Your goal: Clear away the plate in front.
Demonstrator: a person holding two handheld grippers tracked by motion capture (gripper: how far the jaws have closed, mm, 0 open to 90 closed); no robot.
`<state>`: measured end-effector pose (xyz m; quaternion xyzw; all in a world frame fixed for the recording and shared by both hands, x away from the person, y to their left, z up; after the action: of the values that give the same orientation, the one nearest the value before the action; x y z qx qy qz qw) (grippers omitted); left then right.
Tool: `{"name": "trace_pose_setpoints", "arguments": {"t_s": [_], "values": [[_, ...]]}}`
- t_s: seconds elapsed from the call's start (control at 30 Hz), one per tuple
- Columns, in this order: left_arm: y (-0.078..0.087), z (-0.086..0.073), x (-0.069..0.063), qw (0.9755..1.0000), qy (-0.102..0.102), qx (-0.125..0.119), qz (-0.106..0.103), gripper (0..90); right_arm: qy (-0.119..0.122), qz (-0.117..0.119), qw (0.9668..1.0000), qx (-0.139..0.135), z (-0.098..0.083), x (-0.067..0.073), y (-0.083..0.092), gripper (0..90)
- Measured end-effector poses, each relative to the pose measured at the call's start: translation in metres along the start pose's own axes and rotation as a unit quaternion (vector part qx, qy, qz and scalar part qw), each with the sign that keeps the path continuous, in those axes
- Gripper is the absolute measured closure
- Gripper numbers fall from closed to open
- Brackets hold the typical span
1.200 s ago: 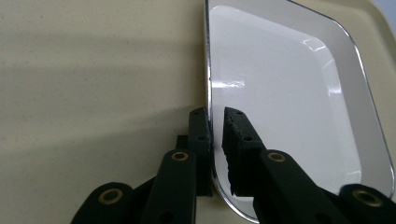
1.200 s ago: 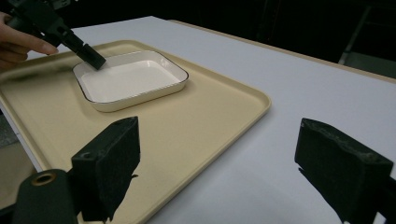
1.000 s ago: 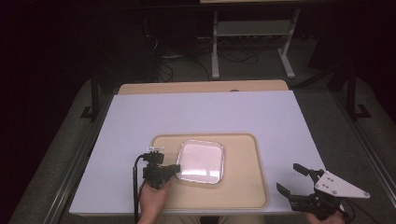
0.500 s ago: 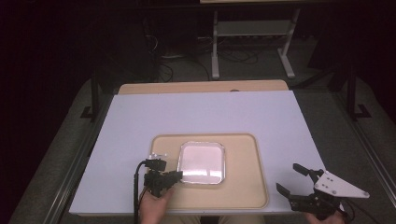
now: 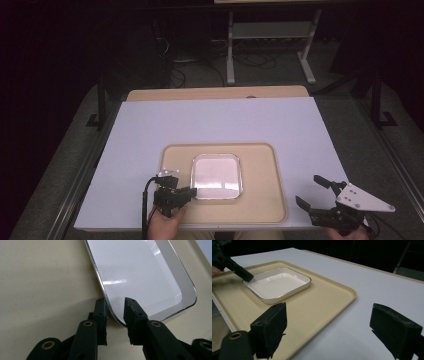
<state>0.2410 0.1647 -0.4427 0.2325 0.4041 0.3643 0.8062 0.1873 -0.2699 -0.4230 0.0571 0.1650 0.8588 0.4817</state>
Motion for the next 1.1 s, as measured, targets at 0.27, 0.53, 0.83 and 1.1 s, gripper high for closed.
{"name": "trace_pose_setpoints", "arguments": {"t_s": [0.27, 0.53, 0.83, 1.1], "values": [[0.001, -0.003, 0.001, 1.0, 0.0, -0.005, 0.002, 69.5, 0.0, 0.0, 1.0, 0.001, 0.0, 0.0, 0.0, 13.2], [0.003, -0.005, 0.003, 0.9999, 0.004, -0.01, 0.002, 68.2, 0.0, -0.001, 1.0, 0.002, 0.0, 0.0, 0.0, 13.2], [0.005, -0.006, 0.002, 0.9998, -0.013, -0.014, 0.011, 66.6, 0.0, -0.002, 1.0, 0.004, 0.0, 0.0, 0.0, 13.2], [0.01, -0.002, 0.003, 0.9992, -0.032, -0.019, 0.011, 61.2, 0.001, -0.002, 1.0, 0.006, 0.0, 0.001, -0.001, 13.2]]}}
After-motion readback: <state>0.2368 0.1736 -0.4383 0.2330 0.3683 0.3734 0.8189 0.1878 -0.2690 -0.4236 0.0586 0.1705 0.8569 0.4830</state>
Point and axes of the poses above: each handheld gripper's, and its own axes: y roughly backward along the jaws, z roughly out of its top, x roughly to its left, the point moved 1 cm from there along -y, roughly forward along the jaws, and after that the axes turned 9 degrees about -z, right-handed, at the moved point
